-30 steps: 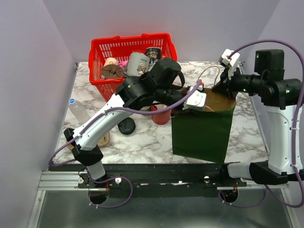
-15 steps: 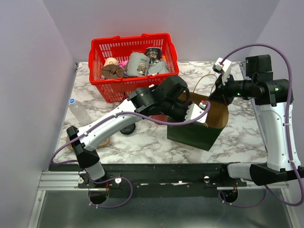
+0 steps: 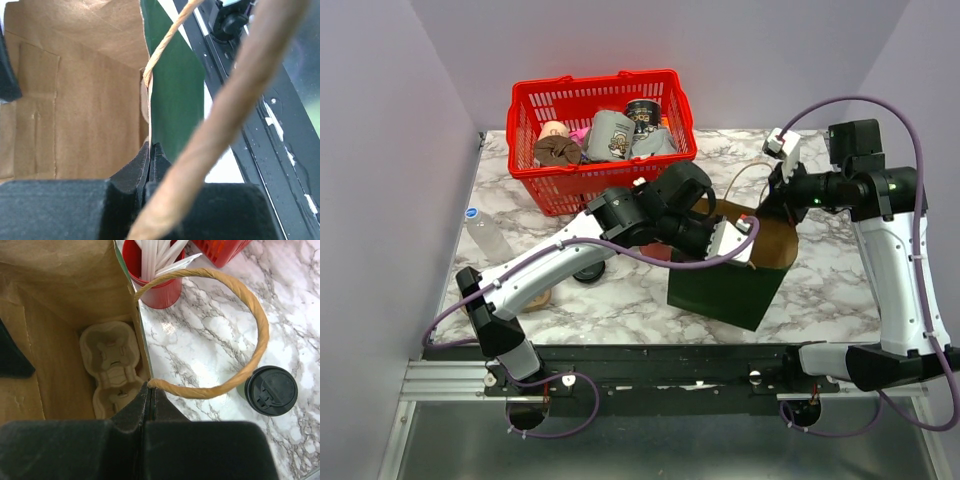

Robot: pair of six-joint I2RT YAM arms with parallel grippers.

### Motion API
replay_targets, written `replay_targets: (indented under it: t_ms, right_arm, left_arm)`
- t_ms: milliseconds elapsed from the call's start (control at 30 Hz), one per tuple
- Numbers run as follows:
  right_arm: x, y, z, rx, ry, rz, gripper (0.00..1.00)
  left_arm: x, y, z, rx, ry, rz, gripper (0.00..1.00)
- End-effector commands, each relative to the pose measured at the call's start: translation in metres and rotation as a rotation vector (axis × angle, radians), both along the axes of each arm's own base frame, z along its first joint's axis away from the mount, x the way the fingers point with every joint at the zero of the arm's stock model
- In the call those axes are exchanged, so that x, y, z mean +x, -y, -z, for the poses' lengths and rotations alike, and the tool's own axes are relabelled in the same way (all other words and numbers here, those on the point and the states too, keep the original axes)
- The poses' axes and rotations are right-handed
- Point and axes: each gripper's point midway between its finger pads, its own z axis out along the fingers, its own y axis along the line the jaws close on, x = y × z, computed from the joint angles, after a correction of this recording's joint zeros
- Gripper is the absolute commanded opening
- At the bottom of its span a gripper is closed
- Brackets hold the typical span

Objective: Pack the takeout coffee

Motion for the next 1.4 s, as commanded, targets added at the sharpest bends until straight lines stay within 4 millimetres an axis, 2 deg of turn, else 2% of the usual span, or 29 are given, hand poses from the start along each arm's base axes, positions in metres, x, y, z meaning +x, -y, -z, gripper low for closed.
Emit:
replay_targets:
  t_ms: [0, 33, 67, 100, 133, 167, 200, 233, 367, 467, 567, 767, 800, 833, 867, 900, 967, 1000, 1033, 1067, 1100, 1167, 1267, 1300, 1333, 1367]
  right_arm:
    - [0.003, 0.0, 0.014, 0.0, -0.005, -0.001, 0.01]
    - [0.004, 0.0, 0.023, -0.005, -0.016, -0.001, 0.07]
    - [0.004, 0.003, 0.028, -0.016, -0.021, 0.012, 0.25]
    - [0.004, 0.003, 0.032, -0.019, -0.034, 0.019, 0.58]
    - [0.001, 0.004, 0.036, -0.025, -0.056, 0.02, 0.66]
    - [0.003, 0.006, 0.039, -0.037, -0.071, 0.027, 0.72]
    - [0.003, 0.007, 0.04, -0.042, -0.082, 0.033, 0.99]
    - [0.003, 0.008, 0.04, -0.047, -0.087, 0.036, 1.0]
    - [0.002, 0.006, 0.039, -0.043, -0.082, 0.018, 1.0]
    - [0.003, 0.006, 0.043, -0.048, -0.084, 0.011, 1.0]
    - [0.0, 0.006, 0.055, -0.065, -0.099, -0.025, 0.99]
    - [-0.003, 0.012, 0.082, -0.117, -0.131, -0.061, 0.85]
    - [-0.003, 0.012, 0.083, -0.117, -0.131, -0.067, 0.77]
    - [-0.003, 0.012, 0.084, -0.118, -0.13, -0.07, 0.72]
    - [-0.001, 0.011, 0.081, -0.114, -0.122, -0.075, 0.67]
    - [-0.001, 0.008, 0.078, -0.103, -0.117, -0.083, 0.55]
    - [0.001, 0.006, 0.067, -0.09, -0.086, -0.101, 0.34]
    - [0.002, 0.003, 0.064, -0.075, -0.08, -0.108, 0.16]
    - [0.004, 0.002, 0.06, -0.066, -0.075, -0.106, 0.11]
    - [0.004, 0.0, 0.056, -0.056, -0.066, -0.112, 0.09]
    - [0.005, -0.003, 0.047, -0.038, -0.05, -0.12, 0.06]
    - [0.005, -0.005, 0.041, -0.027, -0.057, -0.118, 0.05]
    - [0.003, -0.009, 0.019, 0.003, -0.031, -0.131, 0.05]
    - [0.001, -0.012, 0.012, 0.019, -0.024, -0.137, 0.05]
    - [0.0, -0.012, -0.004, 0.029, 0.006, -0.133, 0.05]
    - [0.0, -0.013, -0.009, 0.035, 0.014, -0.131, 0.05]
  left_arm:
    - [0.0, -0.004, 0.005, 0.001, 0.028, -0.009, 0.25]
    - [0.0, -0.005, 0.007, 0.006, 0.025, -0.013, 0.38]
    - [0.002, -0.004, 0.009, 0.002, 0.029, -0.018, 0.49]
    - [0.001, -0.006, 0.014, 0.011, 0.028, -0.023, 0.93]
    - [0.004, -0.008, 0.015, 0.01, 0.027, -0.049, 0.99]
    - [0.007, -0.005, 0.012, -0.015, 0.041, -0.065, 0.98]
    - [0.006, -0.009, 0.014, -0.02, 0.047, -0.073, 0.98]
    - [0.006, -0.01, 0.012, -0.033, 0.042, -0.086, 0.98]
    - [0.003, -0.012, 0.004, -0.081, 0.041, -0.087, 0.98]
    - [0.006, -0.011, 0.009, -0.071, 0.025, -0.092, 0.98]
    - [0.011, -0.007, 0.015, -0.066, -0.01, -0.089, 0.93]
    - [0.011, -0.004, 0.02, -0.064, -0.078, -0.025, 0.71]
    - [0.014, -0.003, 0.02, -0.065, -0.081, -0.021, 0.61]
    - [0.012, -0.002, 0.02, -0.067, -0.098, -0.001, 0.56]
    - [0.012, -0.004, 0.02, -0.062, -0.11, 0.004, 0.51]
    - [0.014, -0.003, 0.02, -0.062, -0.117, 0.007, 0.41]
    - [0.011, -0.005, 0.021, -0.061, -0.13, 0.032, 0.32]
    - [0.009, -0.006, 0.019, -0.066, -0.13, 0.044, 0.26]
    - [0.01, -0.008, 0.018, -0.063, -0.128, 0.055, 0.23]
    - [0.007, -0.013, 0.02, -0.043, -0.126, 0.072, 0.15]
    - [0.009, -0.013, 0.013, -0.047, -0.112, 0.082, 0.0]
    - [0.01, -0.021, 0.008, -0.034, -0.128, 0.078, 0.0]
    - [0.013, -0.025, -0.016, -0.068, -0.114, 0.059, 0.0]
    - [0.013, -0.026, -0.031, -0.092, -0.095, 0.052, 0.0]
    - [0.011, -0.028, -0.039, -0.105, -0.092, 0.052, 0.0]
    - [0.011, -0.028, -0.045, -0.116, -0.092, 0.047, 0.0]
